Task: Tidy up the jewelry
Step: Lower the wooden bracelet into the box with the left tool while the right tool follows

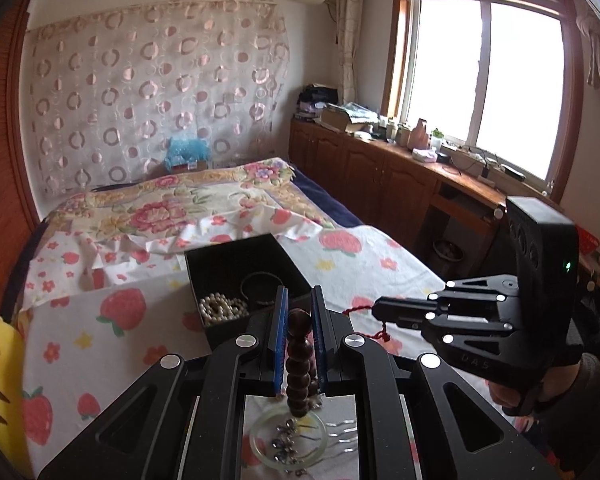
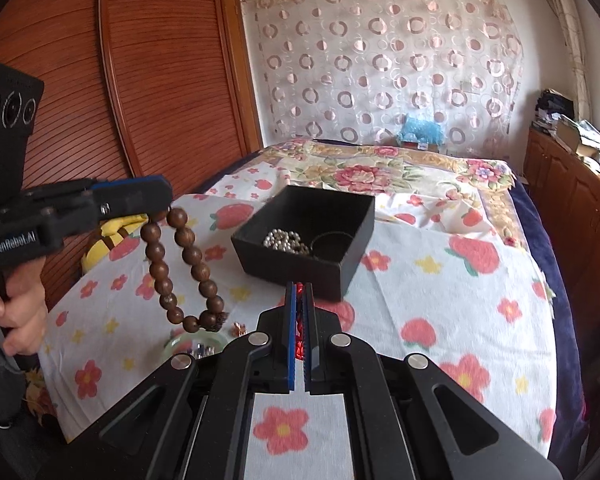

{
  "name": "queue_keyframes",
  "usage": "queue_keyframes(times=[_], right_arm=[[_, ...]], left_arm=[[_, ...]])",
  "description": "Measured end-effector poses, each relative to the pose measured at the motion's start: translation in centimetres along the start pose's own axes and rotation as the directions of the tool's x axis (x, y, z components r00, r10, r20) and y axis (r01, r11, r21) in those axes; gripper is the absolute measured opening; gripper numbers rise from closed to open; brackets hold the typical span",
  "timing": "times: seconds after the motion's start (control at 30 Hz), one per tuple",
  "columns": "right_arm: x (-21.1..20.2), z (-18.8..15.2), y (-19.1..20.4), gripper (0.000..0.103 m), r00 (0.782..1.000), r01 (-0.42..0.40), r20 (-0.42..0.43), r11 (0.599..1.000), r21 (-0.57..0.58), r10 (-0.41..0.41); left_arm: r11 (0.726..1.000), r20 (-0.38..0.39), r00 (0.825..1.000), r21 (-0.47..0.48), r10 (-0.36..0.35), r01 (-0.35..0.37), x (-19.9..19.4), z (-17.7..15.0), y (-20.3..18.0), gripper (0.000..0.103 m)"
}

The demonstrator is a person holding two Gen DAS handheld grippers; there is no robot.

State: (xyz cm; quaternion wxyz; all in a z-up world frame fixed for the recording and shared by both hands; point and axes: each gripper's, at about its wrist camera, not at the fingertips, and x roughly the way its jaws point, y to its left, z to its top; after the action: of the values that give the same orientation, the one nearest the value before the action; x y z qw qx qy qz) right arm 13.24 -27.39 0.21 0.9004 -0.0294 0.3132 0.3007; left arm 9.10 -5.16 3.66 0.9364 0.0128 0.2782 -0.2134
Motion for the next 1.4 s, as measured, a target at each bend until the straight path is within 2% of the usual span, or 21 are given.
queue_keyframes(times=[0.4,0.57,0.8,0.93,1.17,1.4], right_arm=[[3.1,5.3,-0.9,0.003,0.998,-0.054,0.030,0.998,-0.035,0.055],[6.1,7.7,-1.4,0.003,0.997,-0.059,0.037,0.997,-0.059,0.061],[10.0,6.8,-2.9,0.004,0.997,-0.071,-0.001,0.997,-0.005,0.071],[10.4,6.2,-4.0,0.020,0.997,-0.074,0.006,0.997,0.028,0.074],[10.4,5.8,-4.5,0.020,0.998,-0.061,0.015,0.998,0.030,0.060],[10.7,5.5,-4.4,0.020,0.999,-0.033,0.006,0.999,0.010,0.033]], left_arm=[[1.000,0.045,0.999,0.001,0.028,-0.028,1.3,4.5,3.3,0.011],[0.999,0.053,0.997,-0.004,0.048,-0.048,2.5,6.0,4.8,0.010],[0.998,0.027,0.998,-0.012,0.064,-0.064,5.0,6.6,6.2,0.011],[0.998,0.009,0.998,-0.021,0.066,-0.066,6.5,6.3,6.6,0.010],[0.997,-0.005,0.997,-0.023,0.072,-0.072,8.7,6.3,6.9,0.008],[0.997,-0.005,0.998,-0.024,0.068,-0.068,8.5,6.4,6.8,0.008]])
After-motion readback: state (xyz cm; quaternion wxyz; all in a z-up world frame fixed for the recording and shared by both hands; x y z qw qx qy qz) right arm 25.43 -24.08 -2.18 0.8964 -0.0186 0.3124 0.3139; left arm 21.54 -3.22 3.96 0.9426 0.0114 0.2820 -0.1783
